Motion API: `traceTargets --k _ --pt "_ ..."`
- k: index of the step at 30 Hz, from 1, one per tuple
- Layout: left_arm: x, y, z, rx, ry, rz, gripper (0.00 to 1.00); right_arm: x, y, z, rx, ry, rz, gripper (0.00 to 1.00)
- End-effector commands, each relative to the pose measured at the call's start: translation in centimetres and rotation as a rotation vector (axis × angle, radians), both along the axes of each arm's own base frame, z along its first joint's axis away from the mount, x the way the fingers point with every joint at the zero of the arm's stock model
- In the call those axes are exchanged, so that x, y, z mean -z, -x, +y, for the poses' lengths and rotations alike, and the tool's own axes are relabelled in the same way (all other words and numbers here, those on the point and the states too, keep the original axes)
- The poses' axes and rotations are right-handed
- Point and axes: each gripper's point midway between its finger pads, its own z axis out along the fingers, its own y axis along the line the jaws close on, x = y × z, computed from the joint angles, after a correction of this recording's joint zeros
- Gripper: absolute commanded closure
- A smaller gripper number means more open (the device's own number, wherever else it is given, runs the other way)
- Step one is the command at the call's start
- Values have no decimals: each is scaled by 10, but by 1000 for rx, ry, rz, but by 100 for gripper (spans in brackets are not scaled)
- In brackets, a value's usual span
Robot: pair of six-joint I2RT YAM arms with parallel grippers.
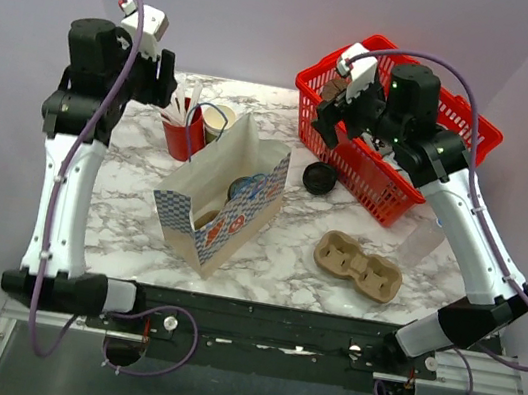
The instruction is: Pack the takeout coffee
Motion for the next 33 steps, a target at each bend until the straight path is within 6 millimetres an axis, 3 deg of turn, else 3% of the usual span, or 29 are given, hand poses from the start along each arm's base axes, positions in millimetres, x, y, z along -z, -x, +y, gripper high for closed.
traceTargets --k 1,2,7,8,10,11,17,22,33 --pt "39 -38 16 -37 65 143 35 20 7 18 -97 -52 66 1" --pt "52 -50 15 -29 65 178 36 23 9 20 -109 -57 73 1" --pt "63 -86 20 -48 74 187 36 34 8 30 -135 -77 113 1" --pt "76 -98 23 -56 74 216 36 35 8 31 -140 -77 118 1" --pt "74 -111 29 -74 80 201 39 38 7 32 -144 -75 124 1" --pt "84 -122 33 -79 87 217 40 39 5 32 -140 -73 124 1" --pt "97 -160 46 -88 92 215 44 50 -2 32 -123 -51 127 1" --pt "114 -177 52 -66 94 246 53 51 -6 32 -117 -41 123 1" --pt "145 -186 76 -123 102 308 47 57 -12 35 -114 -35 128 1"
